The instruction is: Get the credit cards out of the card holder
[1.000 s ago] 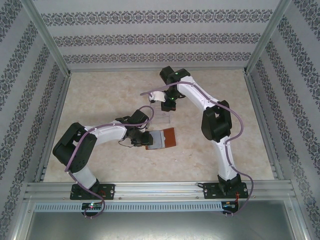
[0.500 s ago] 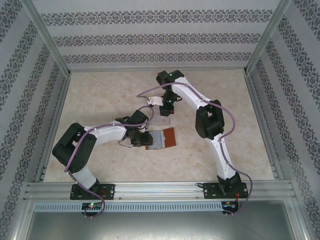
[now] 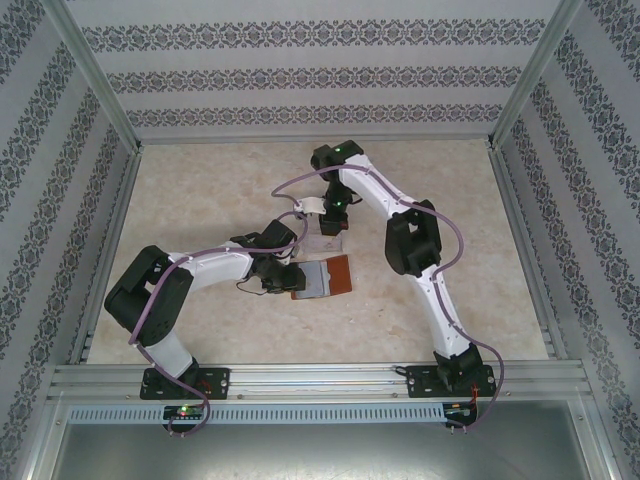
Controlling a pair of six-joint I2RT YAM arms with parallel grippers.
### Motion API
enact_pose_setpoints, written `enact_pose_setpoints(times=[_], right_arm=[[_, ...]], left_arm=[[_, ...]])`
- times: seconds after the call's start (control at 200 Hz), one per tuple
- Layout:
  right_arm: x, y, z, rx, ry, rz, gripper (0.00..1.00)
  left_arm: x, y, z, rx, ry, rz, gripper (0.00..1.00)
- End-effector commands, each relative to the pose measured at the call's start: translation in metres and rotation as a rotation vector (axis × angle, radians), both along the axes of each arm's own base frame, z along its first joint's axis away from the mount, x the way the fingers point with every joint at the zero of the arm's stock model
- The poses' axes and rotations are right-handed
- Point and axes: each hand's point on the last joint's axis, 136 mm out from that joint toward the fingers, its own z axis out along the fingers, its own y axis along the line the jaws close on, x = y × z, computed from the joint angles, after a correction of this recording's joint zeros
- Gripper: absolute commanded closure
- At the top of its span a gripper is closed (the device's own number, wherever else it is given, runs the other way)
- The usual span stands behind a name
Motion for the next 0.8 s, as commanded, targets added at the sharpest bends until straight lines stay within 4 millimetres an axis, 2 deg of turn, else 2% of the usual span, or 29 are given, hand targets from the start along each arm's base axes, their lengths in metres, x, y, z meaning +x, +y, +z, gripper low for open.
enact_pose_setpoints(times=[0.0,0.15,0.29,0.435,0.59,0.794], right_arm=[[-0.009,0.005,0.000,0.001,0.033,0.041,0.94],[-0.002,0.005,0.006,0.002,0.001,0.044,0.82],[0.007,0.003,0.021,0.021,-0.048,0.036,0.77],[0.012,0.004,0.038,0.051,-0.092,0.030,0.76],[0.014,0.007,0.045,0.067,-0.114,-0.005,0.76],[0.026,0.018,0.058,0.161,-0.186,-0.203,0.77]], left_arm=[[-0.009,0.011,-0.007,0.029,0.040,0.014,0.76],[-0.009,0.012,-0.007,0.034,0.042,0.016,0.76],[-0.009,0.013,-0.006,0.037,0.040,0.018,0.76],[-0.007,0.013,-0.006,0.037,0.039,0.021,0.76],[-0.007,0.012,-0.005,0.036,0.037,0.020,0.76],[-0.004,0.012,-0.004,0.039,0.027,0.016,0.76]])
